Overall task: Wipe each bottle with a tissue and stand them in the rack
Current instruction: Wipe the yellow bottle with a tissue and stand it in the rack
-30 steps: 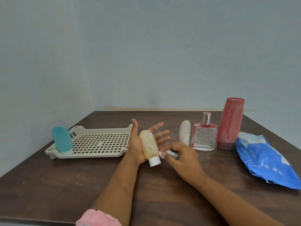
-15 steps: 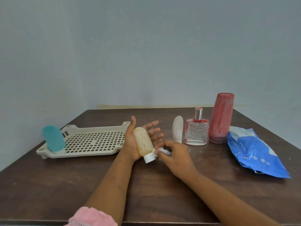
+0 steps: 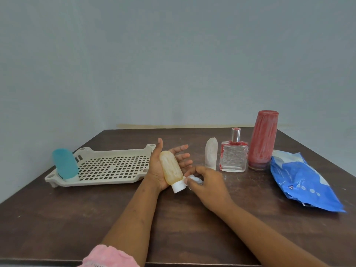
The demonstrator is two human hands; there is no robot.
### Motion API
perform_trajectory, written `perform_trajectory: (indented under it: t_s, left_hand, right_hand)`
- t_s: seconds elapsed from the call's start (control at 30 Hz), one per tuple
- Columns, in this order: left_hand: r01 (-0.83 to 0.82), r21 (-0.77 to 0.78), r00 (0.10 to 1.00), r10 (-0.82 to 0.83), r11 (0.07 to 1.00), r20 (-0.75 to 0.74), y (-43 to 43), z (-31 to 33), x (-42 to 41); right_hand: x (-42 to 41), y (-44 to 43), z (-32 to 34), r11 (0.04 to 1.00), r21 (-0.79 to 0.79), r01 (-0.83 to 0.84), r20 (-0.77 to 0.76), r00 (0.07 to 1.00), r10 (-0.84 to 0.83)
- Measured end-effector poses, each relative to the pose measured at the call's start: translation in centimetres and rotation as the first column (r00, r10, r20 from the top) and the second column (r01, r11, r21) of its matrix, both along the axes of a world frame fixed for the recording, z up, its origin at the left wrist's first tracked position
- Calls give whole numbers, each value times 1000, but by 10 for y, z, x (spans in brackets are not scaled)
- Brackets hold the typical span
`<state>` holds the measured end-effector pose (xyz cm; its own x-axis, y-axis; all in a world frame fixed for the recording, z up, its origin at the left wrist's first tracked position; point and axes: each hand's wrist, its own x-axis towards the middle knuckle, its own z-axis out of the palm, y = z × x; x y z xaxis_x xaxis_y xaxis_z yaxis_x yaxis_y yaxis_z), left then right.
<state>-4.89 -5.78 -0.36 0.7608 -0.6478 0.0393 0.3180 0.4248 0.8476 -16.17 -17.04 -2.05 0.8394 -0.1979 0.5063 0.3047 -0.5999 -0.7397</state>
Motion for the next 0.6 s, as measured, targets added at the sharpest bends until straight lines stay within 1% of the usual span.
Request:
perform_trajectory:
  t_s: [0.1,0.27,0.33,0.4,0.47,0.53,0.6]
  left_hand:
    - [-1,20,1000,1,1000,8,0,-1,1]
    - [-16,43,1000,15,999,25,0,-2,2]
    - [-15,33,1000,14,999,22,-1,-2,0]
    - [-9,18,1000,8,1000,20,-1,-2,-1]
    - [-7,17,1000,6,1000,26,-1,-1,-1]
    - [-8,15,1000,7,1000,20,-1,-2,-1]
    - [-17,18,1000,16,1000,17,-2,-2,0]
  right_hand:
    - [-4,3,1,1000,-4,-20,53,998,20]
    - [-1,1,0,1000,5,20,8,1000,-20]
    - [-2,2,1,1000,-1,11,32,999,-11]
    - [-6,6,2,999,-41,-17,81,997,20]
    - [-8,10,1,993,-115,-25,111,993,38]
    - [-5,9,-1,988,-151,19,119,993,-1]
    - [-1,4,-1,991,-119,64,90,995,-53]
